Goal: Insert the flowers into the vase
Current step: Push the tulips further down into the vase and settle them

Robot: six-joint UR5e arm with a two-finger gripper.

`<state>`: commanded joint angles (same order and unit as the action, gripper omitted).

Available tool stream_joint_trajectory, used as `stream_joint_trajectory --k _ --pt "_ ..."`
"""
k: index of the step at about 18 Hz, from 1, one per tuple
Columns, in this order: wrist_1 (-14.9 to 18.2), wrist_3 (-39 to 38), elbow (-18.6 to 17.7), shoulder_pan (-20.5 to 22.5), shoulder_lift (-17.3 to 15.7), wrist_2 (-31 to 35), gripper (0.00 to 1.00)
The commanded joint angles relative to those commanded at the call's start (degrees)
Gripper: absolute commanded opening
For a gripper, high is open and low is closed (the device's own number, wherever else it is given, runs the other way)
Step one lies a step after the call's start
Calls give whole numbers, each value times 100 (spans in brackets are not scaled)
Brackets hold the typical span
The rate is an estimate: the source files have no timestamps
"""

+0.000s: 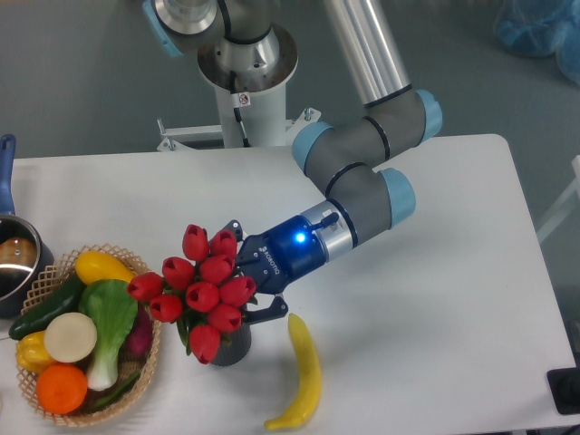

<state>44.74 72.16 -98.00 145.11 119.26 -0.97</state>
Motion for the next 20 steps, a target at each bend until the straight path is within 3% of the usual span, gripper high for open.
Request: stream_joint_trajectory --k 20 --pt "0 387 -439 35 36 0 56"
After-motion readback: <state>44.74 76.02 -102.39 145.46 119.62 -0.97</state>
